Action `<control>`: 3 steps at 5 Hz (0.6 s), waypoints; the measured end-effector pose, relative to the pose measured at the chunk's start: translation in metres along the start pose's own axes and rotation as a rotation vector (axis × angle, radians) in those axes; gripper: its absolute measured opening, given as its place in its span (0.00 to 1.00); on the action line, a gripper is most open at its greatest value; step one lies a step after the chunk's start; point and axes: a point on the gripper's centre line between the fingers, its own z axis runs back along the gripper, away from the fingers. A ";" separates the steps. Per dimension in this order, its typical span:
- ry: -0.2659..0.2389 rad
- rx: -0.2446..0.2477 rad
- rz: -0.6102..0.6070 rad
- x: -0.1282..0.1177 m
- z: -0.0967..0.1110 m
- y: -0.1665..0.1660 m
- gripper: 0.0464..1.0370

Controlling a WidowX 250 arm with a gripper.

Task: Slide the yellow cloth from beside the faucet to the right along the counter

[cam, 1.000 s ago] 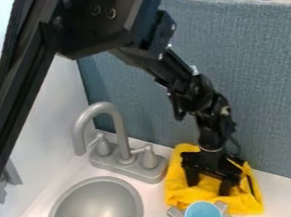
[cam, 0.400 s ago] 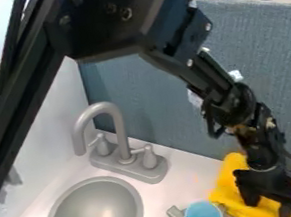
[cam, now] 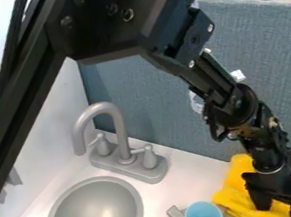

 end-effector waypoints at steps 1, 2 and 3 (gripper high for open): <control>0.041 0.052 -0.030 -0.007 0.007 -0.003 0.96; 0.080 0.192 -0.122 0.002 0.058 -0.010 0.96; 0.176 0.299 -0.185 -0.003 0.099 -0.025 0.96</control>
